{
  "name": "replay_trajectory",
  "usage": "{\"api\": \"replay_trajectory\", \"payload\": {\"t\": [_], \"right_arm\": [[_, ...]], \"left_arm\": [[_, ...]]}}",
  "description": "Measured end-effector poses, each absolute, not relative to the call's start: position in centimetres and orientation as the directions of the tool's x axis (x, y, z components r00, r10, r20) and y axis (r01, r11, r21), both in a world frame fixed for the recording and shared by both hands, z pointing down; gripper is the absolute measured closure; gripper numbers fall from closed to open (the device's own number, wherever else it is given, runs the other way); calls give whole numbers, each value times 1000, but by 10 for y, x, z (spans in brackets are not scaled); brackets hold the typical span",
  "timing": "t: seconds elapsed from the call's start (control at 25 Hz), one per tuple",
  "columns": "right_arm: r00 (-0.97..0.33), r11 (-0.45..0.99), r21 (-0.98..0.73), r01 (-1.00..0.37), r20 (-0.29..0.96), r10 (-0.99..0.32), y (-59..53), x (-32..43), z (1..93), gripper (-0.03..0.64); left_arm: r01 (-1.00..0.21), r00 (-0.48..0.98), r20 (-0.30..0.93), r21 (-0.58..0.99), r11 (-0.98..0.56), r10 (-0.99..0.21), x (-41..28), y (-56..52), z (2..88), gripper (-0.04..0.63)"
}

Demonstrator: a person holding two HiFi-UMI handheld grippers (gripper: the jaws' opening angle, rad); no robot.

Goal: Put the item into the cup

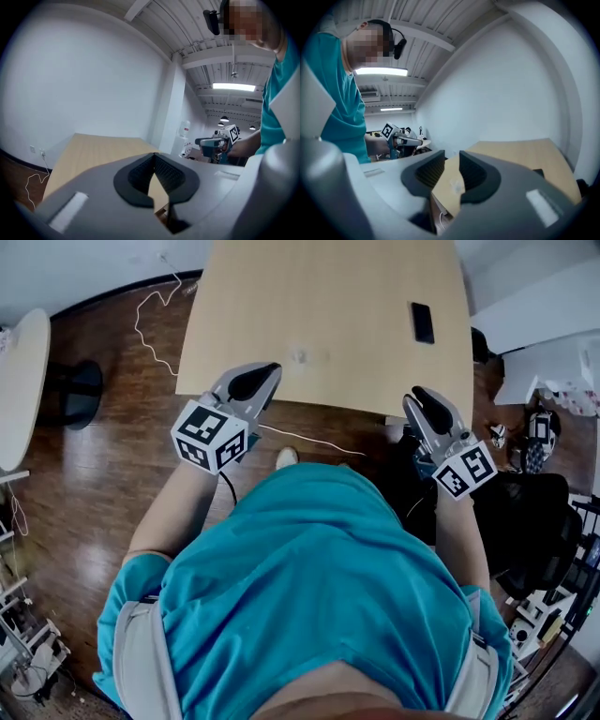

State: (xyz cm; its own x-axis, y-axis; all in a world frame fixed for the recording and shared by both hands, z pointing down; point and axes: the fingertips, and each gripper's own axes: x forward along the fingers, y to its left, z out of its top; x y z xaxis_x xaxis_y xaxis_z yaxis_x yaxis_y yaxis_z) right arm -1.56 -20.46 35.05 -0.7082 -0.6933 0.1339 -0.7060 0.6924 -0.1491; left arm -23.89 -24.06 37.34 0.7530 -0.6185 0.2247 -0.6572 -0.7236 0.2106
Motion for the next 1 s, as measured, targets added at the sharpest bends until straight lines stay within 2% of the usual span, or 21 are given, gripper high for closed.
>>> {"api": "replay_trajectory", "payload": {"t": [0.2,0.4,0.52,0.72,0.84,1.0], "right_arm": [[-724,714,-115,-690,112,-681,-170,-13,330,528],[-718,717,-62,-695,115,-686,-103,33,330,528],[-733,738,-20,-675,135,-667,-62,55,332,532],[-769,768,-47,-639,91,-633,-3,76,321,586],[-783,784,-33,-620,89,-616,27,76,317,615],[-770,771,-25,-636,82,-632,58,62,311,615]], "left_arm": [[-679,734,196,211,-704,-650,-248,-212,352,591],[-722,692,177,174,-670,-700,-213,-145,340,591],[-746,664,165,211,-632,-729,-192,-108,335,591],[-748,660,162,234,-621,-734,-164,-41,329,591],[-757,651,152,195,-623,-744,-168,-5,322,591],[-766,641,147,181,-617,-753,-197,34,323,591]]}}
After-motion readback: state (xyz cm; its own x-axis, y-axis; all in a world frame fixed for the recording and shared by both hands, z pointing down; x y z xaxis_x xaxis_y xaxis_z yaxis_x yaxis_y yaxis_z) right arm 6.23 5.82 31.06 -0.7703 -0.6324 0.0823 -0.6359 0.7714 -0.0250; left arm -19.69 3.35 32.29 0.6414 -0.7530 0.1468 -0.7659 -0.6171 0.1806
